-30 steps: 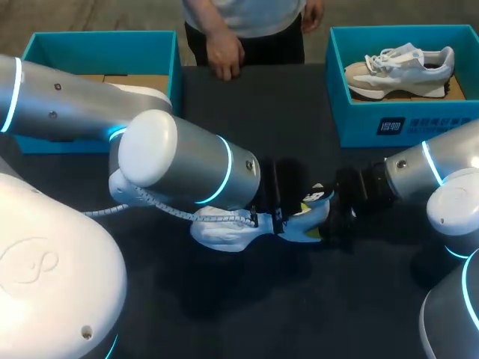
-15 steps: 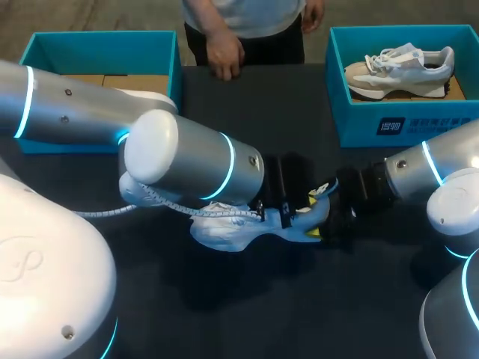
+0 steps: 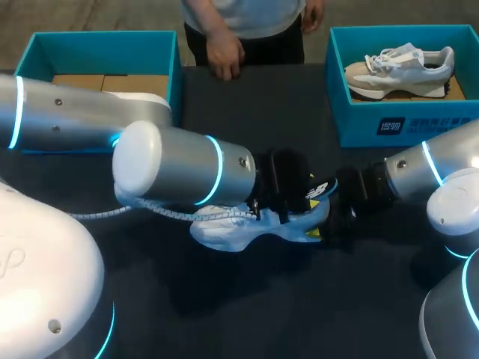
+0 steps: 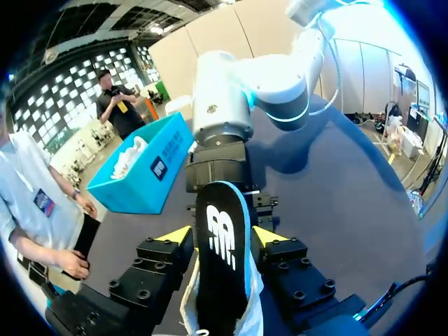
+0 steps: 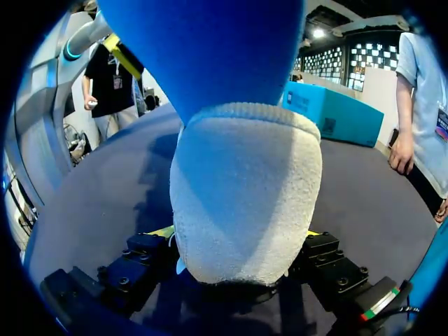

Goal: Take the shoe out of the shoebox, open the shoe tongue, remove and reinsert the insole, then place the shoe into the shoebox

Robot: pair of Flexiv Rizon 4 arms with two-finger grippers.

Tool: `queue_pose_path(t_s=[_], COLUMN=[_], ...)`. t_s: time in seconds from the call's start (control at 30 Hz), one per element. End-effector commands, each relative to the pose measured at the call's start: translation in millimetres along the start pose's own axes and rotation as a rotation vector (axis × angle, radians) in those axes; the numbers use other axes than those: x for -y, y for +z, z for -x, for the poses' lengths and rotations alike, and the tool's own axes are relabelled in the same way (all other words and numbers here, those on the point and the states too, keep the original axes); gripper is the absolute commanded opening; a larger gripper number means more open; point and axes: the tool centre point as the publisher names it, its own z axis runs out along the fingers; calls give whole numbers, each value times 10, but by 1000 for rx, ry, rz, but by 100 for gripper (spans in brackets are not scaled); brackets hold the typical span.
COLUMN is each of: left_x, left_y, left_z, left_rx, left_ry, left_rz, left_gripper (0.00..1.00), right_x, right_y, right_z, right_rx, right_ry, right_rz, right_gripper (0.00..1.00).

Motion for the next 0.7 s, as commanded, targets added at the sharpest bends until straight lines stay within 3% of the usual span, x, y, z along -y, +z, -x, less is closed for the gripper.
queue_pose_path(t_s=[0.03, 0.17, 0.37, 0.7], left_x=[-44, -83, -114, -170], left_y=[-109, -109, -80, -26], left_z=[-85, -81, -99, -143], left_rx=[160, 215, 270, 234], left_ry=[-13, -27, -42, -60], left_rz=[-22, -30, -37, -23], left_gripper=[49, 42, 43, 47], right_x=[15, 15, 15, 15], right_y=[61, 61, 61, 61], right_z=[5, 5, 5, 5], right_rx=[-1, -1, -1, -1], right_ry=[0, 0, 0, 0], right_rz=[-3, -3, -3, -3], right_gripper=[0, 0, 0, 0])
